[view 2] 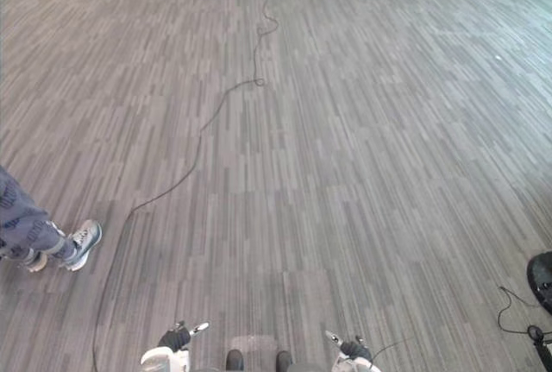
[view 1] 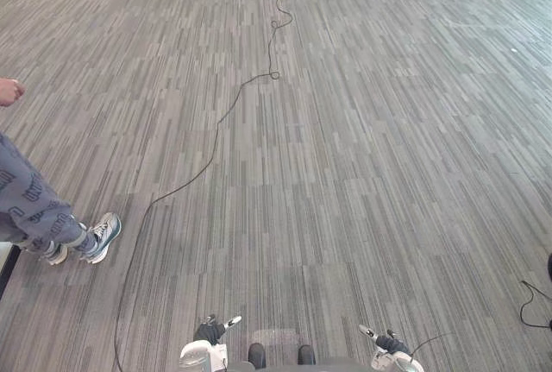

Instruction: Pick up cushions and gather them together orderly.

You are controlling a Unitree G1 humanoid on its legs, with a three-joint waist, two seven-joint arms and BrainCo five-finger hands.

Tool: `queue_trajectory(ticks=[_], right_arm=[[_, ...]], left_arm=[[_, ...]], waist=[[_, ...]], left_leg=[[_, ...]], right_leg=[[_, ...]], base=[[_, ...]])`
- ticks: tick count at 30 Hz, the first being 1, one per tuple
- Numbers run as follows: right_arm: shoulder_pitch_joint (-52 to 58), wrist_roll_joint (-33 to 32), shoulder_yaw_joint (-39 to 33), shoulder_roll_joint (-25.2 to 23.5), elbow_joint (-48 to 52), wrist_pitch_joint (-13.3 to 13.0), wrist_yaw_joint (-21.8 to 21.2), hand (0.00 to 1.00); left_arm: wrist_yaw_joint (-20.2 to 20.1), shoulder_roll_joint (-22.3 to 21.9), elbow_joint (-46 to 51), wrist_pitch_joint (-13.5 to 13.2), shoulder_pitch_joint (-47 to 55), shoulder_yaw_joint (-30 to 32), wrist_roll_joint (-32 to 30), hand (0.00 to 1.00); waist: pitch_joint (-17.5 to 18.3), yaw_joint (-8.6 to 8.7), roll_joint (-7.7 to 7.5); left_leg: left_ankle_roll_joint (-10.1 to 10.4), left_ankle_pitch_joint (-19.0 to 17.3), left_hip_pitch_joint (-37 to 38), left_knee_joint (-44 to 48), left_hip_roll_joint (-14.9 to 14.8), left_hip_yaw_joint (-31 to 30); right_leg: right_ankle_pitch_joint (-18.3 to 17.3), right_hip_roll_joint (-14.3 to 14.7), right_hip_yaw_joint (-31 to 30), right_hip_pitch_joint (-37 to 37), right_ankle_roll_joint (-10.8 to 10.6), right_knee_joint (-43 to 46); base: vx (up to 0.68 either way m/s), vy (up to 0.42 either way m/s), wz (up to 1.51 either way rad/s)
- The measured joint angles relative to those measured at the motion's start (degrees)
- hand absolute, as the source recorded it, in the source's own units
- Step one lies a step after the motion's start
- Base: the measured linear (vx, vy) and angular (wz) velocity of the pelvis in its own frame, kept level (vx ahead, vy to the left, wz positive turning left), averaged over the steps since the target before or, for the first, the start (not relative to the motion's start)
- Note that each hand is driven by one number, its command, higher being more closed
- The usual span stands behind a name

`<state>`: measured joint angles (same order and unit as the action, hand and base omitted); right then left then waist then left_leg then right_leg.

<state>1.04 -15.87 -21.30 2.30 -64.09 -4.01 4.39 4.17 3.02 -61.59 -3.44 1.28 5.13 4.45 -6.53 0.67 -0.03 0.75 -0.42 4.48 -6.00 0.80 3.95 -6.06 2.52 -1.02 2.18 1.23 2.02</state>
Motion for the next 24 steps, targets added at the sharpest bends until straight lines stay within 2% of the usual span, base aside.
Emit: queue_trajectory(ticks=[7,10,12,13,14,15,16,18,19,21,22,24], right_arm=[[0.05,0.00,0.00,0.01,-0.10,0.00,0.01,0.00],[0.19,0.02,0.09,-0.08,0.13,0.01,0.00,0.00],[0.35,0.07,0.89,-0.61,0.88,0.01,0.01,0.00],[1.08,0.14,1.40,-0.93,2.62,0.02,-0.01,0.00],[1.18,0.14,1.61,-1.04,3.12,-0.01,-0.02,0.00],[2.11,0.17,2.89,-1.24,4.82,-0.04,0.01,0.00],[2.24,0.18,4.46,-1.10,4.94,-0.08,0.03,0.00],[2.25,0.19,6.31,-0.89,5.24,-0.06,0.06,0.00],[2.23,0.19,6.70,-1.00,5.80,-0.05,0.07,0.00],[1.82,0.20,6.94,-1.24,6.76,-0.06,0.05,0.00],[1.36,0.21,6.98,-1.26,6.88,-0.05,0.06,0.00],[0.91,0.33,6.99,-1.56,6.95,-0.03,0.06,0.00]], left_arm=[[-0.49,-0.09,-0.07,0.02,-0.02,-0.11,0.06,0.00],[-0.86,-0.46,0.29,0.01,-0.01,0.05,0.20,0.00],[-0.99,-0.45,2.31,-0.01,0.03,1.21,0.39,0.00],[-1.01,-0.90,3.71,-0.05,0.06,2.94,0.79,0.00],[-1.01,-1.07,3.92,-0.08,0.06,3.34,0.94,0.00],[-0.99,-1.83,5.27,-0.14,0.06,5.24,1.84,0.00],[-1.02,-1.85,5.87,-0.15,0.18,5.35,2.06,0.00],[-1.06,-1.80,6.67,-0.21,0.16,5.27,2.42,0.00],[-1.05,-2.15,7.08,-0.49,-0.02,5.11,2.58,0.00],[-1.04,-2.20,7.36,-1.16,-0.11,5.13,3.71,0.00],[-1.02,-2.34,7.47,-1.27,-0.11,5.13,4.21,0.00],[-0.86,-3.06,7.89,-1.31,-0.21,5.22,4.61,0.00]], waist=[[-0.53,0.06,0.79],[-1.13,0.04,1.29],[-2.51,-0.24,0.23],[-3.19,-0.73,-0.16],[-3.31,-0.72,-0.36],[-3.53,-0.74,-0.37],[-3.65,-0.75,-0.42],[-3.89,-0.70,-0.67],[-3.98,-0.82,-0.84],[-4.08,-1.13,-0.91],[-4.09,-1.13,-0.79],[-3.90,-1.65,-0.42]], left_leg=[[0.06,0.04,0.01,-0.20,-0.21,0.11],[0.94,-0.94,-0.27,0.31,-0.15,0.37],[1.52,-4.69,-2.94,7.71,0.22,1.54],[1.89,-8.13,-6.05,16.07,-0.25,3.54],[1.78,-9.07,-7.26,18.82,-0.52,4.16],[1.89,-11.90,-12.12,30.69,-2.32,7.46],[1.61,-13.14,-14.78,37.75,-3.94,9.82],[1.27,-14.98,-16.96,43.12,-6.40,13.32],[0.93,-15.25,-17.98,42.33,-7.24,14.92],[0.97,-14.99,-19.72,38.44,-7.10,16.35],[1.45,-14.11,-20.73,35.59,-6.91,16.68],[2.92,-9.83,-22.73,26.48,-6.79,16.54]], right_leg=[[-0.31,0.20,0.00,-0.23,0.50,0.85],[-3.79,0.02,-0.03,-2.83,0.78,6.73],[-7.14,-1.35,0.22,-4.84,1.06,12.16],[-8.68,-1.73,0.42,-5.31,1.46,14.47],[-9.09,-1.76,0.59,-5.34,1.63,14.92],[-10.43,-1.80,1.27,-4.97,2.23,16.63],[-11.51,-1.92,1.64,-4.00,2.70,17.25],[-13.45,-2.62,2.34,-2.16,2.76,17.98],[-14.04,-3.42,2.43,-1.05,2.16,17.89],[-14.78,-5.29,2.14,0.29,1.14,16.86],[-14.81,-6.06,1.88,1.07,1.01,15.62],[-15.23,-7.37,0.75,2.36,-0.65,12.51]], base=[[0.00,0.000,0.00],[0.00,0.000,0.00],[-0.01,-0.025,-0.02],[-0.01,-0.053,-0.04],[0.01,-0.064,0.08],[0.07,-0.037,0.17],[0.09,-0.017,0.18],[0.16,0.026,0.22],[0.21,0.051,0.20],[0.27,0.131,0.02],[0.38,0.221,-0.10],[0.39,0.277,-0.30]])
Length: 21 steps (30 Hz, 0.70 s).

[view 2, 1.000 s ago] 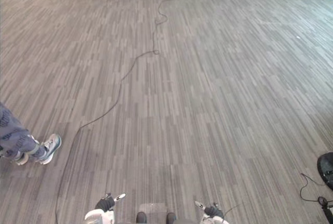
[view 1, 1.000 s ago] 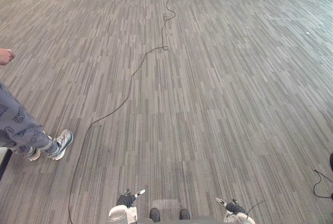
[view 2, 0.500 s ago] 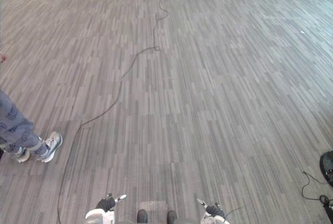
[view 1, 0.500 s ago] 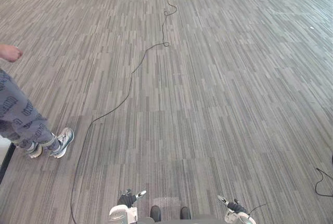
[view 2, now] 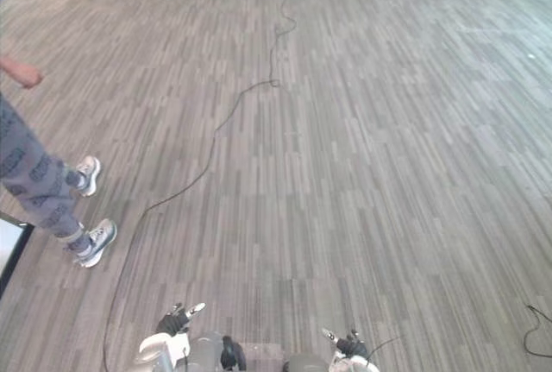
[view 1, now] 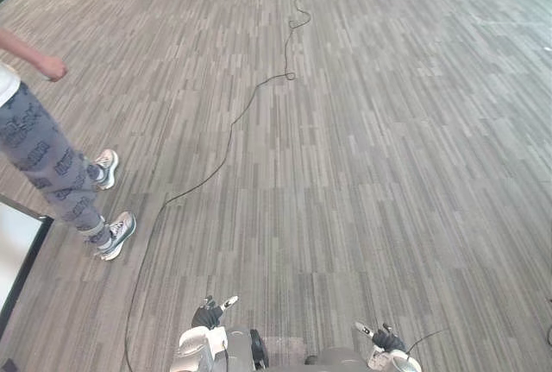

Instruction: Pick up cushions and gather them together orderly.

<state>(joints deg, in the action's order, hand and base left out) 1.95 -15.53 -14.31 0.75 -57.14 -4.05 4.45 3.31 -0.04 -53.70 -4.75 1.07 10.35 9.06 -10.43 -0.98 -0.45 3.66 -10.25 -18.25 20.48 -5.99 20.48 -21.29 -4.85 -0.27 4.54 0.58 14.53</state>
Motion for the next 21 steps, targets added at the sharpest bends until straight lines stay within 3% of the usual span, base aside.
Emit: queue_trajectory(ticks=[1,2,3,5,6,7,8,9,10,12,14,17,18,19,20,21], right_arm=[[-0.53,0.83,-0.02,-0.69,-0.01,0.07,0.03,0.00],[-0.46,1.21,-0.03,-0.75,-0.03,0.08,0.03,0.00],[-0.27,2.03,-0.07,-1.06,-0.15,0.12,0.03,0.00],[0.51,2.14,-0.40,-1.83,-0.04,0.24,-0.13,0.00],[0.85,2.15,-0.71,-2.41,0.01,0.40,-0.11,0.00],[1.35,2.17,-0.94,-3.09,0.36,0.48,-0.22,0.00],[1.47,2.21,-1.07,-3.23,0.89,0.51,-0.48,0.00],[1.84,2.27,-1.09,-3.29,2.59,0.43,-0.89,0.00],[1.93,2.38,-0.96,-3.21,3.80,0.09,-1.05,0.00],[2.18,2.78,-0.50,-3.00,6.13,-0.05,-1.08,0.00],[1.78,4.00,-0.12,-3.07,7.16,-0.40,-1.08,0.00],[1.08,4.27,-0.22,-2.41,6.64,-1.06,-1.04,0.00],[0.62,4.27,-0.22,-2.11,6.50,-1.16,-1.00,0.00],[0.65,4.28,-0.16,-2.05,6.24,-1.18,-1.01,0.00],[1.55,4.27,-0.12,-2.05,5.46,-1.33,-1.04,0.00],[0.50,4.22,-0.64,-0.65,4.31,-1.42,-1.11,0.00]], left_arm=[[0.06,-0.17,0.26,0.00,-0.18,0.61,0.04,0.00],[0.07,-0.16,0.29,0.00,-0.18,0.98,0.04,0.00],[0.06,-0.06,0.38,0.00,-0.08,1.74,0.05,0.00],[0.19,-0.33,0.43,0.04,-0.39,1.93,0.05,0.00],[0.19,-0.18,0.31,0.07,-0.37,1.71,0.04,0.00],[0.19,0.12,0.07,0.10,-0.33,1.15,-0.01,0.00],[0.17,0.24,-0.03,0.12,-0.29,0.73,-0.01,0.00],[0.18,0.25,-0.73,0.18,-0.27,-0.31,-0.03,0.00],[0.12,0.18,-1.61,0.39,-0.37,-1.01,-0.03,0.00],[0.06,-0.32,-2.14,0.49,-0.89,-1.47,-0.02,0.00],[0.08,-0.49,-2.28,0.49,-1.05,-1.42,0.02,0.00],[0.07,-1.52,-3.41,0.58,-2.76,-0.59,-0.01,0.00],[0.06,-1.85,-3.37,0.58,-2.97,-0.47,-0.05,0.00],[0.05,-1.92,-3.33,0.58,-3.00,-0.46,-0.05,0.00],[0.07,-1.74,-3.49,0.45,-3.03,-0.13,-0.05,0.00],[0.01,-3.13,-4.46,0.46,-3.67,0.48,-0.13,0.00]], waist=[[0.28,-0.89,-0.29],[0.56,-1.12,-0.75],[1.88,-1.55,-1.65],[2.51,-0.98,-2.75],[2.72,-0.96,-3.41],[2.69,-1.01,-4.59],[2.44,-0.93,-4.93],[2.04,-0.97,-4.49],[1.72,-0.84,-4.07],[1.15,-0.04,-3.14],[1.10,0.97,-3.17],[0.54,1.89,-2.81],[0.27,1.89,-2.52],[0.34,1.92,-2.58],[0.40,2.03,-3.00],[0.08,2.19,-0.77]], left_leg=[[-0.79,5.61,-0.63,-1.71,0.70,-0.79],[-1.84,6.38,-0.70,-1.21,1.39,-0.86],[-3.41,4.67,-0.74,0.15,2.54,0.08],[-5.62,0.67,0.27,2.95,4.33,1.26],[-6.26,-0.21,2.16,2.48,5.56,1.36],[-7.26,-0.85,6.02,0.69,7.24,1.97],[-7.64,-1.29,8.84,-0.57,7.95,2.34],[-7.64,-3.03,13.56,-2.41,8.23,2.36],[-7.67,-3.88,17.78,-3.84,8.44,2.50],[-7.71,-3.91,23.46,-7.19,8.53,2.67],[-7.73,-3.92,27.76,-10.64,8.37,2.57],[-7.65,-4.13,33.76,-14.92,7.02,2.06],[-7.65,-4.13,36.12,-15.73,6.44,0.99],[-7.63,-4.13,37.22,-15.95,6.45,-0.07],[-7.53,-4.15,38.62,-16.24,7.29,-2.39],[-6.54,-3.68,39.80,-16.20,5.74,-4.24]], right_leg=[[-1.74,-1.18,-2.09,1.34,-0.62,-1.81],[-2.19,-1.79,-2.76,1.58,-0.61,-2.09],[-2.60,-3.50,-4.05,1.85,-0.15,-2.02],[0.78,-5.72,-8.53,1.48,-4.93,1.34],[1.98,-6.06,-10.48,1.02,-5.24,5.51],[4.53,-6.01,-12.94,-1.40,-6.86,15.70],[7.41,-5.53,-14.27,-4.11,-8.05,23.13],[10.88,-3.78,-14.98,-9.34,-9.73,37.50],[10.73,-2.41,-14.05,-14.22,-9.65,47.37],[8.96,-0.96,-10.98,-22.15,-8.27,54.23],[6.56,0.32,-7.61,-28.98,-7.66,52.37],[5.66,2.75,-0.39,-35.04,-3.99,37.26],[7.59,4.16,1.11,-35.80,-1.75,29.15],[10.29,5.19,0.49,-35.73,-1.61,22.67],[18.09,5.79,-1.55,-34.31,-0.44,14.97],[14.58,6.50,0.05,-34.11,1.75,18.05]], base=[[0.41,0.330,-0.44],[0.45,0.334,-0.51],[0.46,0.221,-0.33],[0.61,0.290,-0.14],[0.71,0.379,-0.03],[0.58,0.295,-0.12],[0.65,0.311,-0.28],[0.47,0.204,-0.35],[0.45,0.185,-0.36],[0.47,0.138,-0.23],[0.43,0.067,0.05],[0.52,-0.060,0.36],[0.45,-0.116,0.30],[0.72,-0.216,0.45],[0.62,-0.194,0.39],[0.73,-0.248,0.40]])
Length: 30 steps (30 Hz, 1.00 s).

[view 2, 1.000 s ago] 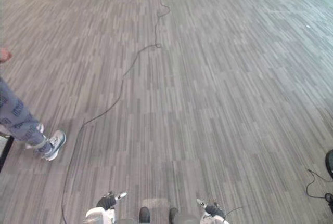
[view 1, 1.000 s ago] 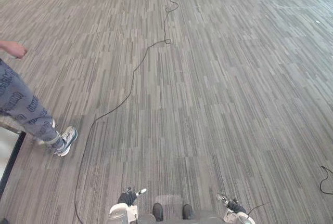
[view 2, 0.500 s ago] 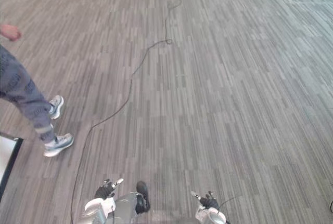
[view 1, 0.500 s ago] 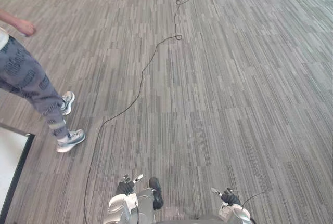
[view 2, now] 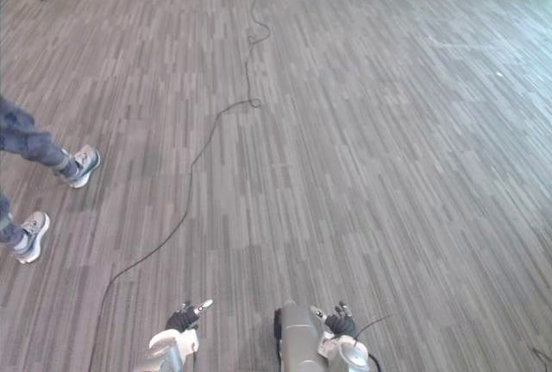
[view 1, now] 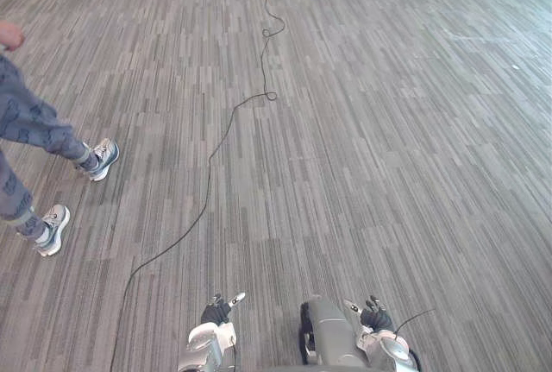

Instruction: Pick up cushions and gather them together orderly.

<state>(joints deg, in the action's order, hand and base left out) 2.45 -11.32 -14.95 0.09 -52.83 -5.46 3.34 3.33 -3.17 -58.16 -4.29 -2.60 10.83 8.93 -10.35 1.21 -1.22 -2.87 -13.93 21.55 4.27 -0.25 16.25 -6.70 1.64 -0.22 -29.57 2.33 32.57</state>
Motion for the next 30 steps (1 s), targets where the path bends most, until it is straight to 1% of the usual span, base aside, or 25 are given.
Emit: queue_trajectory(ticks=[1,2,3,4,5,6,7,8,10,11,13,15,16,17,18,19,20,22,23,24,25,26,27,29,30], right_arm=[[-0.76,0.12,-0.97,0.32,-0.13,0.02,0.06,0.00],[-1.52,0.12,-1.73,0.35,-0.13,0.14,0.05,0.00],[-1.78,0.18,-1.77,0.35,-0.21,0.28,0.03,0.00],[-1.70,0.11,-0.56,0.59,-0.15,0.50,0.03,0.00],[-1.63,0.10,-0.28,0.60,-0.07,0.50,0.02,0.00],[-1.30,0.06,0.83,0.48,0.39,0.43,0.01,0.00],[-1.42,0.03,1.98,0.23,0.22,0.40,-0.02,0.00],[-1.42,0.03,2.93,0.00,0.19,0.42,-0.11,0.00],[-1.28,0.03,5.12,-0.18,0.09,0.50,-0.22,0.00],[-1.19,0.03,5.43,-0.18,0.05,0.72,-0.20,0.00],[-1.02,-0.05,6.14,-0.15,0.10,0.94,-0.10,0.00],[-0.98,-0.04,6.06,-0.14,0.11,1.02,-0.02,0.00],[-0.86,0.02,6.04,-0.20,0.10,1.02,-0.01,0.00],[-0.83,0.06,5.94,-0.17,0.00,1.03,0.02,0.00],[-0.47,0.08,6.17,-0.33,-0.01,1.13,0.00,0.00],[-0.21,0.08,6.08,-1.20,-0.37,1.54,-0.04,0.00],[-0.05,0.10,6.09,-1.76,-0.32,1.59,-0.12,0.00],[0.36,0.10,7.13,-2.34,-0.34,1.68,-0.22,0.00],[0.08,0.11,8.15,-2.35,0.09,1.66,-0.50,0.00],[0.06,0.17,8.54,-2.34,0.58,1.32,-1.08,0.00],[0.53,0.16,8.27,-1.98,2.26,1.00,-1.13,0.00],[0.77,0.17,8.09,-1.90,2.47,0.91,-1.13,0.00],[0.84,0.18,7.97,-1.95,2.48,0.91,-1.13,0.00],[0.82,0.19,4.95,-2.27,4.10,0.74,-1.10,0.00],[0.84,0.18,4.56,-2.27,4.19,0.74,-1.10,0.00]], left_arm=[[-0.29,-0.07,-0.70,0.05,-0.96,-0.09,-0.42,0.00],[-0.23,-0.21,-0.81,0.07,-1.07,0.04,-0.50,0.00],[-0.23,-0.18,-0.82,0.09,-1.08,0.02,-0.50,0.00],[-0.33,-0.19,-0.24,0.07,-1.29,0.00,-0.43,0.00],[-0.38,-0.19,-0.10,0.09,-1.23,0.05,-0.35,0.00],[-1.04,0.05,0.53,0.09,-0.77,0.39,-0.33,0.00],[-1.22,0.01,1.21,0.01,-0.14,1.22,-0.36,0.00],[-1.19,-0.05,1.59,-0.10,0.57,1.56,-0.36,0.00],[-1.09,-0.07,3.67,-0.30,1.79,1.45,-0.27,0.00],[-1.08,-0.10,4.03,-0.33,2.25,1.44,-0.05,0.00],[-1.01,0.03,5.87,-0.46,2.90,0.95,0.21,0.00],[-0.93,-0.09,6.24,-0.54,3.03,0.90,0.19,0.00],[-0.91,-0.12,6.83,-0.57,3.03,0.92,0.19,0.00],[-0.89,-0.20,6.91,-0.73,2.98,0.97,0.21,0.00],[-0.85,-0.09,6.87,-1.05,2.99,1.00,0.21,0.00],[-0.84,0.63,6.68,-1.54,3.06,1.10,0.18,0.00],[-0.75,0.84,6.48,-1.54,3.06,1.34,0.17,0.00],[-0.75,1.54,6.18,-1.47,3.13,1.22,0.20,0.00],[-0.71,1.82,5.48,-1.40,3.31,1.09,0.21,0.00],[-0.63,1.88,4.24,-1.24,3.29,0.55,0.20,0.00],[-0.50,1.69,2.04,-0.83,2.16,-1.23,0.19,0.00],[-0.14,1.50,0.56,-0.22,1.19,-1.69,0.20,0.00],[-0.10,1.51,0.34,-0.16,0.95,-1.69,0.21,0.00],[0.02,1.39,0.03,0.14,-0.38,-1.69,0.21,0.00],[0.01,1.33,-0.02,0.18,-0.55,-1.70,0.19,0.00]], waist=[[-0.57,0.37,0.96],[-1.04,0.45,2.09],[-1.09,0.37,2.65],[-1.09,2.03,3.10],[-1.09,2.18,3.10],[-1.12,1.70,3.04],[-1.34,0.77,2.57],[-1.53,-0.30,2.32],[-1.46,-1.82,1.74],[-1.40,-2.07,1.83],[-1.25,-2.14,1.66],[-0.89,-2.65,1.19],[-0.22,-3.42,0.43],[0.16,-4.02,0.31],[0.83,-4.72,-0.43],[2.40,-5.13,-2.90],[2.77,-4.31,-4.00],[3.23,-4.64,-5.34],[3.09,-4.75,-5.20],[2.48,-4.52,-4.01],[2.20,-4.19,-3.07],[2.09,-4.18,-2.51],[2.05,-3.97,-2.53],[1.19,-1.72,-2.76],[1.13,-1.59,-2.68]], left_leg=[[3.34,2.15,0.04,1.41,-0.53,-2.27],[6.14,3.98,0.35,4.57,-1.60,-3.34],[7.21,5.06,-0.07,6.65,-2.41,-3.48],[11.69,10.98,-4.77,19.05,-5.06,-6.56],[12.83,12.61,-5.94,21.65,-5.46,-7.19],[15.08,15.66,-11.57,34.39,-6.70,-8.88],[15.02,13.74,-17.47,46.54,-7.73,-7.66],[14.23,11.78,-20.45,51.55,-8.35,-6.18],[9.52,6.09,-29.07,54.46,-9.89,-1.77],[8.48,4.62,-31.42,53.15,-10.44,-0.53],[6.96,1.44,-36.08,43.15,-10.28,2.30],[7.64,1.79,-39.22,26.54,-6.74,-0.41],[8.49,3.53,-40.74,18.54,-4.44,-3.17],[8.31,7.91,-41.37,11.87,-2.89,-6.35],[8.24,12.71,-41.37,10.86,-1.91,-7.69],[5.38,13.56,-40.34,12.03,0.08,-5.90],[3.81,10.29,-39.81,14.50,0.39,-4.34],[2.13,6.51,-35.16,16.75,0.32,-0.65],[1.17,5.71,-30.56,15.36,0.04,0.80],[0.59,5.29,-24.92,12.46,-0.23,1.09],[0.65,5.15,-18.32,9.30,-0.55,3.66],[0.65,5.15,-14.11,6.86,-0.59,6.83],[0.65,5.15,-13.16,6.37,-0.55,7.35],[0.46,5.01,-8.54,5.17,-0.48,7.73],[0.43,4.99,-8.07,5.06,-0.52,7.72]], right_leg=[[-3.43,-0.03,0.39,-0.42,0.64,3.59],[-6.39,0.04,1.30,0.69,2.63,6.17],[-7.54,0.36,1.88,1.78,3.37,6.29],[-9.74,0.97,3.05,6.99,3.75,3.31],[-9.83,1.09,3.08,8.08,3.75,2.46],[-9.82,1.59,2.71,12.62,3.85,-1.67],[-10.03,2.57,0.85,17.15,4.73,-5.19],[-10.34,3.17,-1.02,20.08,5.44,-7.10],[-11.10,2.96,-3.96,27.12,7.00,-11.94],[-11.28,2.73,-4.87,29.10,6.95,-13.17],[-12.50,1.42,-7.84,34.06,6.05,-16.32],[-14.21,-0.64,-11.41,37.93,4.75,-18.79],[-15.38,-2.08,-13.86,39.24,3.48,-19.44],[-15.98,-2.76,-16.45,40.07,2.41,-18.96],[-16.89,-3.72,-17.95,39.98,0.80,-17.44],[-17.66,-6.10,-20.45,39.39,-0.49,-14.74],[-15.98,-7.14,-21.93,38.42,-3.06,-11.62],[-8.91,-6.49,-24.54,37.03,-6.43,-2.31],[-1.76,-4.64,-24.24,34.06,-11.69,6.82],[1.06,-2.28,-22.45,29.23,-17.00,18.82],[-3.21,-0.83,-15.80,20.50,-13.60,30.50],[-6.73,-0.81,-9.67,12.32,-9.87,32.18],[-7.39,-0.81,-8.20,10.43,-9.13,31.82],[-9.69,-0.77,-0.26,2.96,-6.34,25.16],[-9.77,-0.70,0.44,2.56,-6.18,24.07]], base=[[0.69,-0.237,0.22],[0.56,-0.219,0.14],[0.64,-0.273,0.35],[0.41,-0.184,0.36],[0.49,-0.211,0.36],[0.35,-0.115,-0.23],[0.43,-0.139,-0.58],[0.42,-0.073,-0.95],[0.43,0.022,-0.86],[0.53,0.110,-0.65],[0.60,0.154,-0.67],[0.57,0.195,-0.85],[0.70,0.268,-1.11],[0.73,0.321,-1.15],[0.75,0.337,-1.12],[0.74,0.331,-0.86],[0.73,0.311,-0.83],[0.69,0.304,-0.95],[0.59,0.251,-1.30],[0.81,0.298,-1.61],[0.73,0.263,-1.69],[0.61,0.213,-1.29],[0.45,0.157,-0.80],[0.55,0.113,-0.26],[0.54,0.036,-0.06]])
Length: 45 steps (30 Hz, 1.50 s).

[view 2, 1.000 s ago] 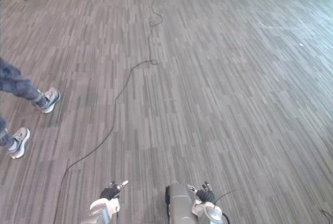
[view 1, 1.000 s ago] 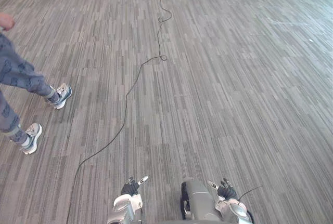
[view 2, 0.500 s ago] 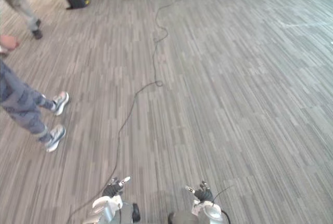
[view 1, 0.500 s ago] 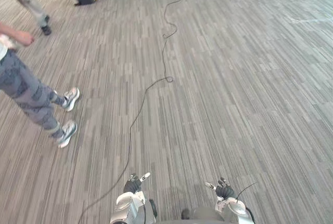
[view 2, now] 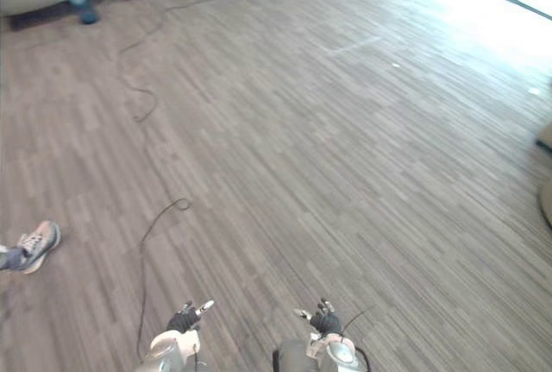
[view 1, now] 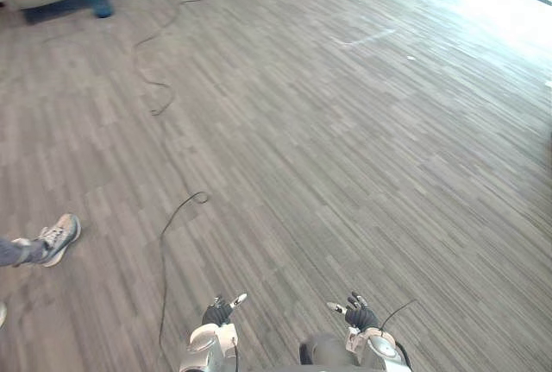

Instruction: Pick up cushions and gather them together orderly.

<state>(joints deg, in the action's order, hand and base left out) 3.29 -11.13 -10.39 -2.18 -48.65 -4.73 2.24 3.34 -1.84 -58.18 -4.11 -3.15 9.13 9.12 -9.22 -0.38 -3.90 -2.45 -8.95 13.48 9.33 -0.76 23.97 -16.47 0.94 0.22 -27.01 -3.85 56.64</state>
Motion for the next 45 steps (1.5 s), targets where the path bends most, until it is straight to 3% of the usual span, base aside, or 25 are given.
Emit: queue_trajectory(ticks=[4,5,8,10,13,15,17,19,21,23,24,25,26,27,29,30,34,36,37,38,41,42,43,44,45], right_arm=[[0.46,0.07,-3.68,1.05,-1.29,-0.02,0.08,0.00],[0.12,0.17,-4.74,1.63,-2.61,0.15,-0.07,0.00],[-1.61,0.66,-5.58,2.51,-2.12,0.19,-0.02,0.00],[-2.05,1.13,-4.15,2.32,-2.01,0.22,-0.03,0.00],[-2.25,1.13,0.12,1.23,-2.66,0.25,-0.07,0.00],[-2.28,1.11,0.66,0.96,-2.52,0.31,-0.05,0.00],[-2.71,1.11,0.87,0.87,-2.25,0.54,-0.06,0.00],[-2.43,1.15,0.27,0.91,-2.47,0.74,-0.06,0.00],[-1.89,1.15,-0.64,2.85,-5.76,0.84,0.06,0.00],[-1.61,1.15,-1.20,2.17,-6.99,0.97,-0.02,0.00],[-1.16,1.17,-1.79,1.57,-7.19,1.06,-0.09,0.00],[-1.38,1.18,-1.94,0.73,-7.13,1.07,-0.08,0.00],[-0.46,1.33,-2.45,0.26,-7.04,1.03,-0.07,0.00],[0.81,1.68,-0.81,1.10,-7.06,0.39,-0.62,0.00],[0.51,1.71,-0.28,1.43,-6.55,-0.24,-1.13,0.00],[0.30,1.70,-0.57,2.57,-5.56,0.01,-1.35,0.00],[0.42,1.08,-4.64,3.02,-3.13,-0.78,-1.23,0.00],[0.49,1.05,-5.17,3.22,-4.10,-0.97,-1.24,0.00],[0.83,0.98,-5.22,3.18,-5.05,-0.75,-1.26,0.00],[-0.28,1.08,-6.23,4.29,-6.40,-0.62,-1.26,0.00],[-0.64,1.09,-8.65,4.55,-5.94,-0.36,-1.17,0.00],[1.03,0.38,-8.35,4.62,-4.82,-0.27,-1.17,0.00],[2.36,-0.13,-7.16,4.59,-3.78,-0.24,-1.21,0.00],[2.31,-0.23,-6.33,6.15,-3.10,-0.29,-1.40,0.00],[1.76,-0.24,-6.12,6.11,-3.62,-0.20,-1.20,0.00]], left_arm=[[-0.27,-0.67,-0.24,-0.24,-4.00,-1.32,-0.82,0.00],[-0.38,-1.12,-0.65,-0.22,-4.70,-1.35,-1.08,0.00],[-1.18,-1.13,-0.90,-0.10,-5.61,-1.09,-1.26,0.00],[-1.32,-1.20,-0.76,-0.01,-4.07,1.31,-1.11,0.00],[-1.25,-1.26,1.60,-0.06,-0.48,2.85,-1.11,0.00],[-1.20,-1.34,4.79,-0.55,1.17,2.28,-0.85,0.00],[-1.06,-1.27,6.50,-0.86,1.87,2.30,-0.38,0.00],[-1.02,-1.31,6.85,-1.78,2.18,2.30,-0.39,0.00],[-0.99,-1.15,6.24,-1.77,2.18,0.82,-0.40,0.00],[-1.03,0.60,5.52,-1.82,1.66,0.57,-0.52,0.00],[-1.11,1.25,4.63,-1.66,1.54,0.96,-0.62,0.00],[-1.12,1.66,4.71,-1.67,1.45,1.18,-0.58,0.00],[-1.14,2.01,4.77,-1.86,1.72,0.98,-0.60,0.00],[-1.01,1.74,4.26,-1.73,2.72,-0.36,-0.56,0.00],[-1.04,1.83,1.53,-1.13,1.97,-2.10,-0.64,0.00],[-1.09,0.41,0.01,-0.43,1.12,-3.78,-0.68,0.00],[-1.20,-1.05,-1.00,-0.03,0.22,-3.78,-0.67,0.00],[-1.21,-0.60,-1.02,-0.07,-0.75,-4.25,-1.05,0.00],[-1.26,0.26,-1.09,-0.24,-1.04,-5.17,-1.25,0.00],[-1.35,-0.34,-2.04,-0.29,-1.51,-5.80,-1.46,0.00],[-2.15,-1.23,-1.93,-0.12,-2.42,-5.88,-2.38,0.00],[-2.45,-0.98,-1.43,-0.09,-0.42,-5.18,-2.42,0.00],[-2.40,-1.06,-0.68,-0.19,0.57,-4.20,-2.40,0.00],[-2.68,-1.45,-0.40,-0.15,1.55,-3.15,-2.40,0.00],[-2.31,-1.46,0.51,-0.14,1.72,-0.31,-2.31,0.00]], waist=[[-0.70,1.01,0.67],[-1.38,1.30,1.87],[-2.24,2.65,4.87],[-2.37,2.69,5.81],[-3.57,-0.58,3.47],[-3.03,-2.60,2.79],[-2.95,-3.51,3.04],[-2.62,-3.54,2.64],[-0.99,-3.70,2.84],[0.89,-3.08,-1.23],[0.65,-2.40,-2.44],[0.27,-2.52,-2.57],[0.11,-2.86,-2.72],[1.27,-2.83,-1.72],[1.09,-1.32,-1.64],[-0.37,-0.01,0.69],[-2.59,1.52,2.79],[-3.15,2.43,1.99],[-2.95,3.23,0.56],[-2.69,3.34,2.98],[-3.56,4.56,3.45],[-2.31,4.39,3.90],[-2.01,4.54,3.84],[-2.24,4.57,7.48],[-2.86,3.14,7.63]], left_leg=[[0.35,-0.39,7.44,-2.35,1.20,-3.92],[1.52,-0.90,9.90,-2.73,0.70,-5.36],[9.97,6.37,8.72,5.94,-2.16,-7.56],[16.86,15.94,-5.45,36.60,-5.93,-14.40],[11.80,6.68,-17.43,55.02,-6.43,-12.16],[6.47,0.34,-27.38,49.20,-8.08,-9.52],[6.43,-2.41,-32.55,36.86,-8.67,-8.74],[7.65,-1.14,-34.60,20.23,-6.66,-9.08],[4.06,13.22,-36.30,5.72,-3.40,-11.27],[1.55,11.25,-35.16,6.10,0.03,-9.36],[-0.54,7.85,-33.70,10.58,0.51,-8.11],[-1.82,6.72,-33.52,13.97,0.23,-6.97],[-1.91,3.20,-32.08,18.58,0.70,-4.46],[-0.31,0.75,-23.18,7.83,1.88,-5.00],[-1.33,-0.87,-17.31,4.27,4.51,-6.04],[-1.56,-2.06,-11.84,1.30,4.51,-6.30],[-3.69,-3.34,-0.71,-1.60,3.57,-7.65],[-3.98,-3.56,4.51,-2.61,3.50,-10.89],[-3.76,-3.69,7.30,-3.51,4.13,-14.19],[-2.04,-2.62,9.52,-4.30,1.67,-16.53],[4.20,7.34,10.88,-0.99,2.18,-20.37],[10.21,11.45,8.65,8.01,2.64,-21.02],[14.25,14.63,6.32,14.66,2.64,-20.97],[18.60,18.30,-1.38,32.16,-2.11,-20.02],[15.77,12.46,-9.25,46.66,-5.89,-15.84]], right_leg=[[11.05,-0.83,4.86,-1.01,3.80,-32.03],[14.43,-1.12,6.74,-1.32,10.84,-28.40],[3.02,-0.05,7.29,-0.94,12.10,-18.44],[1.27,4.16,4.87,7.87,12.84,-25.18],[1.68,6.87,-3.73,22.20,14.74,-35.01],[1.55,6.72,-11.16,29.76,15.14,-41.14],[0.39,5.13,-16.91,34.91,14.75,-44.64],[-1.40,2.15,-20.57,39.13,13.26,-46.30],[-3.72,-0.13,-22.47,42.52,8.98,-44.47],[-2.95,-4.01,-22.62,41.32,6.01,-40.12],[3.40,-4.00,-22.82,40.73,0.13,-33.82],[6.73,-3.38,-22.69,40.71,-0.10,-31.28],[18.47,-1.51,-20.87,38.57,-4.10,-21.40],[20.72,0.00,-18.94,31.38,-7.81,-4.28],[14.36,-0.75,-15.86,24.30,-6.35,6.76],[8.40,-1.25,-11.02,17.37,-2.93,10.74],[1.64,-0.52,-2.64,2.29,-0.26,-2.26],[5.75,-0.73,-0.81,1.37,0.55,-22.90],[15.44,-1.50,-0.99,2.31,1.83,-34.19],[16.07,-0.49,1.79,3.27,6.30,-31.91],[9.13,-4.11,3.94,0.07,10.54,-14.60],[6.75,-3.78,5.09,2.12,7.53,-18.48],[3.32,-3.77,5.37,4.93,10.61,-21.67],[1.60,-0.68,5.69,9.85,10.65,-24.35],[0.35,0.29,5.69,15.00,11.91,-26.56]], base=[[0.68,-0.092,0.27],[0.39,-0.074,0.32],[0.73,-0.212,0.05],[0.65,-0.186,-0.55],[0.65,-0.043,-1.58],[0.55,0.135,-1.46],[0.69,0.242,-1.60],[0.83,0.319,-1.25],[1.04,0.442,-0.86],[0.74,0.305,-0.08],[0.73,0.276,0.08],[0.86,0.366,-0.06],[0.82,0.372,-0.44],[0.78,0.343,-0.37],[0.55,0.183,-0.11],[0.61,0.183,-0.09],[0.68,0.103,0.20],[0.76,-0.107,0.69],[0.78,-0.157,0.74],[0.78,-0.136,0.62],[0.78,-0.175,0.48],[0.40,-0.219,0.27],[0.50,-0.223,0.04],[0.55,-0.120,-0.36],[0.59,-0.054,-0.48]])
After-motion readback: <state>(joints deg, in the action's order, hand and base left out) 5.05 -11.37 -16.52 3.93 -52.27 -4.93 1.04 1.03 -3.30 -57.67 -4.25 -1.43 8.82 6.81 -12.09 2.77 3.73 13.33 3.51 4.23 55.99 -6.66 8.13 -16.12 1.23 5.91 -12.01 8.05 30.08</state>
